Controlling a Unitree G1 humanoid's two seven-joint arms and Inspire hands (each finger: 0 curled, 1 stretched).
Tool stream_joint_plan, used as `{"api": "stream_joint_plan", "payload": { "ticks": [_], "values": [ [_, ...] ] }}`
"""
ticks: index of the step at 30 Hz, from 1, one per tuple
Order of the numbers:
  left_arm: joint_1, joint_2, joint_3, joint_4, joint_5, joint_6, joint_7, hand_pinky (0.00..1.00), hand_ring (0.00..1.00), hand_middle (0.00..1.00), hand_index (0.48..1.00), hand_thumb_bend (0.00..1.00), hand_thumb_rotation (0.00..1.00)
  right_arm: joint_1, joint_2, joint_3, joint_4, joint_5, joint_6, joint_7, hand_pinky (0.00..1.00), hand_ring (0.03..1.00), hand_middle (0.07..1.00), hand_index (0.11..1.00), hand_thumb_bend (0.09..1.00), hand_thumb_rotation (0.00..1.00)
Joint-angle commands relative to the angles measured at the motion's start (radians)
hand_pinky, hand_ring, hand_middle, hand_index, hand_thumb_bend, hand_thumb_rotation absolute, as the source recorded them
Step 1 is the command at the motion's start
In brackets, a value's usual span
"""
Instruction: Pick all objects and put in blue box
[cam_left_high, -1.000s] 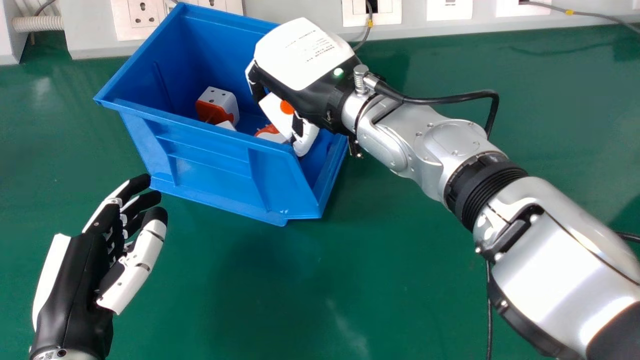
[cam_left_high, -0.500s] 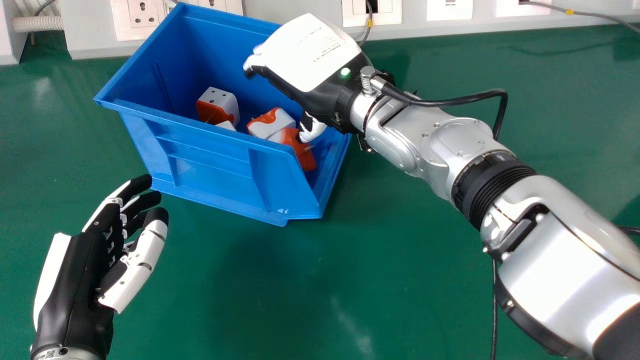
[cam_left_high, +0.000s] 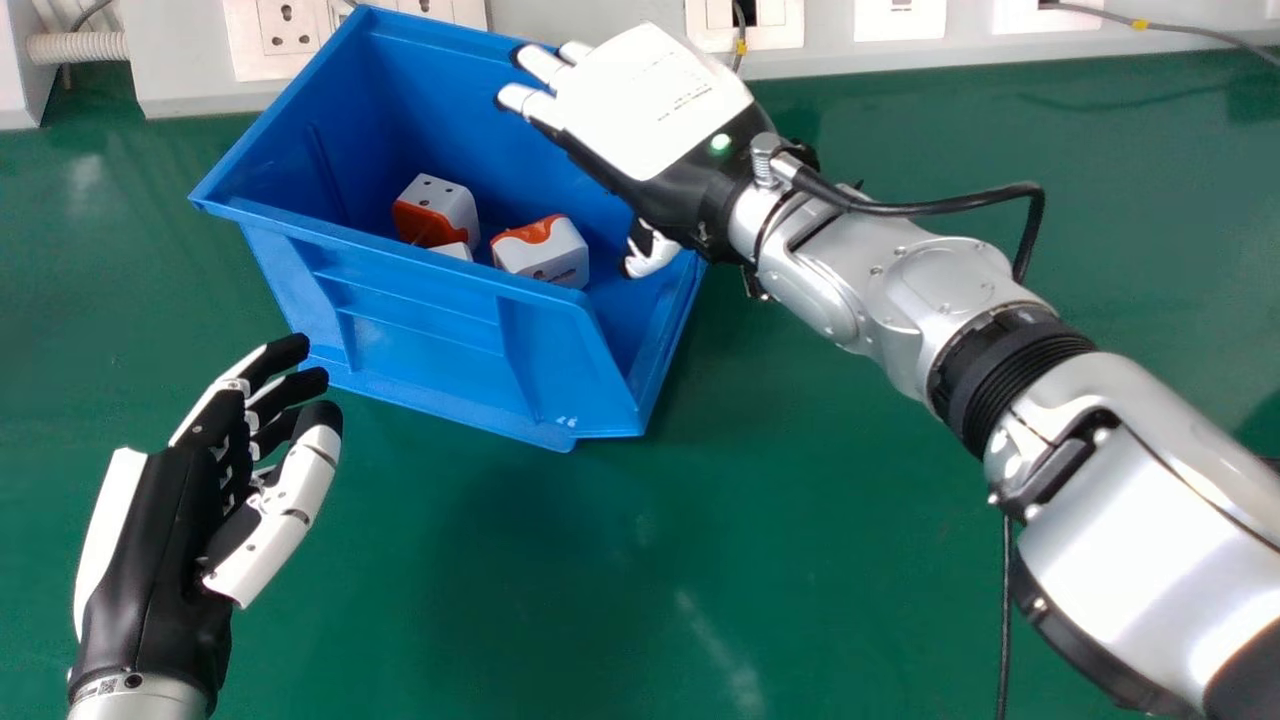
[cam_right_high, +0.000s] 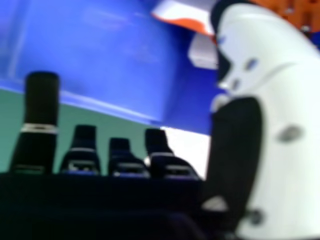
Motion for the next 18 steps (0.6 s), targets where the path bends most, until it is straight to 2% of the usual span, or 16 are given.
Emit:
{"api": "stream_joint_plan", "payload": {
  "ticks": [1, 2, 3, 4, 5, 6, 9, 11, 13, 15, 18],
  "values": [
    [-0.014, 0.012, 0.001, 0.0, 0.01, -0.003, 0.007, 0.72, 0.83, 0.85, 0.856, 0.23, 0.48, 0.022, -0.032, -0.035, -0.049, 0.039, -0.005, -0.03, 0.52, 0.941, 0.988, 0.915, 0.425, 0.0],
    [-0.019, 0.014, 0.001, 0.005, 0.012, -0.003, 0.007, 0.72, 0.83, 0.85, 0.855, 0.23, 0.48, 0.046, -0.047, -0.05, -0.078, 0.051, -0.017, -0.039, 0.57, 0.945, 0.989, 0.917, 0.451, 0.0],
    [-0.024, 0.016, 0.002, 0.011, 0.012, -0.003, 0.008, 0.72, 0.83, 0.85, 0.855, 0.23, 0.48, 0.068, -0.062, -0.063, -0.104, 0.063, -0.029, -0.048, 0.57, 0.945, 0.989, 0.917, 0.451, 0.0],
    [-0.027, 0.018, 0.003, 0.014, 0.013, -0.002, 0.008, 0.72, 0.83, 0.85, 0.855, 0.23, 0.48, 0.089, -0.077, -0.075, -0.132, 0.072, -0.042, -0.057, 0.62, 0.948, 0.99, 0.92, 0.461, 0.0],
    [-0.03, 0.019, 0.003, 0.015, 0.015, 0.0, 0.009, 0.72, 0.83, 0.85, 0.855, 0.23, 0.48, 0.118, -0.098, -0.089, -0.167, 0.08, -0.055, -0.073, 0.62, 0.948, 0.99, 0.92, 0.461, 0.0],
    [-0.032, 0.02, 0.004, 0.016, 0.016, 0.001, 0.009, 0.72, 0.83, 0.84, 0.855, 0.23, 0.47, 0.138, -0.112, -0.099, -0.193, 0.084, -0.063, -0.082, 0.66, 0.953, 0.992, 0.922, 0.436, 0.0],
    [-0.042, 0.023, 0.011, 0.024, 0.013, 0.006, 0.008, 0.72, 0.83, 0.84, 0.854, 0.23, 0.47, 0.238, -0.175, -0.14, -0.337, 0.089, -0.057, -0.12, 0.7, 0.957, 0.994, 0.925, 0.454, 0.0],
    [-0.048, 0.024, 0.015, 0.027, 0.01, 0.008, 0.008, 0.72, 0.82, 0.84, 0.854, 0.23, 0.47, 0.373, -0.24, -0.203, -0.528, 0.097, -0.026, -0.138, 0.75, 0.964, 0.996, 0.929, 0.521, 0.0],
    [-0.051, 0.024, 0.019, 0.031, 0.008, 0.006, 0.008, 0.72, 0.82, 0.84, 0.855, 0.23, 0.46, 0.494, -0.278, -0.263, -0.709, 0.103, 0.015, -0.126, 0.77, 0.966, 0.997, 0.931, 0.546, 0.0],
    [-0.054, 0.025, 0.022, 0.036, 0.007, 0.002, 0.007, 0.71, 0.82, 0.84, 0.855, 0.22, 0.45, 0.618, -0.302, -0.327, -0.882, 0.113, 0.057, -0.108, 0.78, 0.959, 0.993, 0.925, 0.593, 0.0],
    [-0.054, 0.024, 0.025, 0.037, 0.003, 0.0, 0.006, 0.72, 0.82, 0.84, 0.856, 0.22, 0.44, 0.751, -0.315, -0.395, -1.027, 0.12, 0.093, -0.103, 0.79, 0.957, 0.993, 0.924, 0.611, 0.0]
  ]
}}
